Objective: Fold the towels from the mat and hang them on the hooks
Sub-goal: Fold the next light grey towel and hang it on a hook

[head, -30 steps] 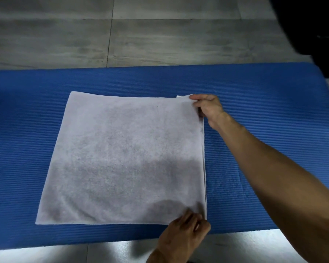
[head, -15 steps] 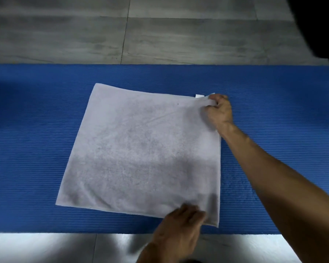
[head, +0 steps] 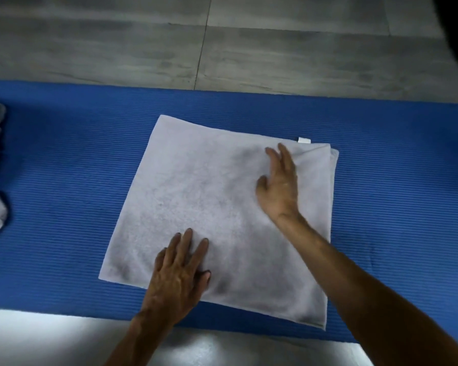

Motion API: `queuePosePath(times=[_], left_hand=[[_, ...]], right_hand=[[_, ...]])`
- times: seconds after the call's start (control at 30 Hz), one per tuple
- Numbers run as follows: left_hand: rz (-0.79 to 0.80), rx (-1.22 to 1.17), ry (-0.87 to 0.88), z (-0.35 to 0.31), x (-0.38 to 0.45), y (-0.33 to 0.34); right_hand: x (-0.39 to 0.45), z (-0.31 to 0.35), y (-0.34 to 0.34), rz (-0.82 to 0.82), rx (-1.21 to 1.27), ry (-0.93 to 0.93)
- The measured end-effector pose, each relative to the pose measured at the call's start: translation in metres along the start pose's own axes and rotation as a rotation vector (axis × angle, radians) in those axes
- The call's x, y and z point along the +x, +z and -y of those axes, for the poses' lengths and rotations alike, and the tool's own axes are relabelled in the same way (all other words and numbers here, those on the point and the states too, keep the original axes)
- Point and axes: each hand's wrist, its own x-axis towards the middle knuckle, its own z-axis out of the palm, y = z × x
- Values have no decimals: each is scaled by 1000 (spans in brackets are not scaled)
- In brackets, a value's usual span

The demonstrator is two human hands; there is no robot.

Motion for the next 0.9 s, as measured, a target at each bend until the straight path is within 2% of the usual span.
queuePosePath(times=[0.1,0.23,0.4,0.5,0.67,0.83,0.9], left_hand=[[-29,19,-1,5,10,-13],[-95,-12,-4,16,40,-25],[-81,-51,55,29,97,-29],[-43,-57,39,39,140,-39],[6,-85,-67,62,202,-66],[196,-111,-350,101,245,-95],[212,-100,-395,106,251,-100]], right_hand=[[-30,10,35,13,-27,-80],[-48,-5,52,34,-249,-168],[-52,-5,57,70,-433,-150],[-49,-4,59,119,-463,-137],[-46,-2,57,131,-487,-124],[-43,-2,58,113,-485,-128],[-42,-1,58,126,-473,-120]])
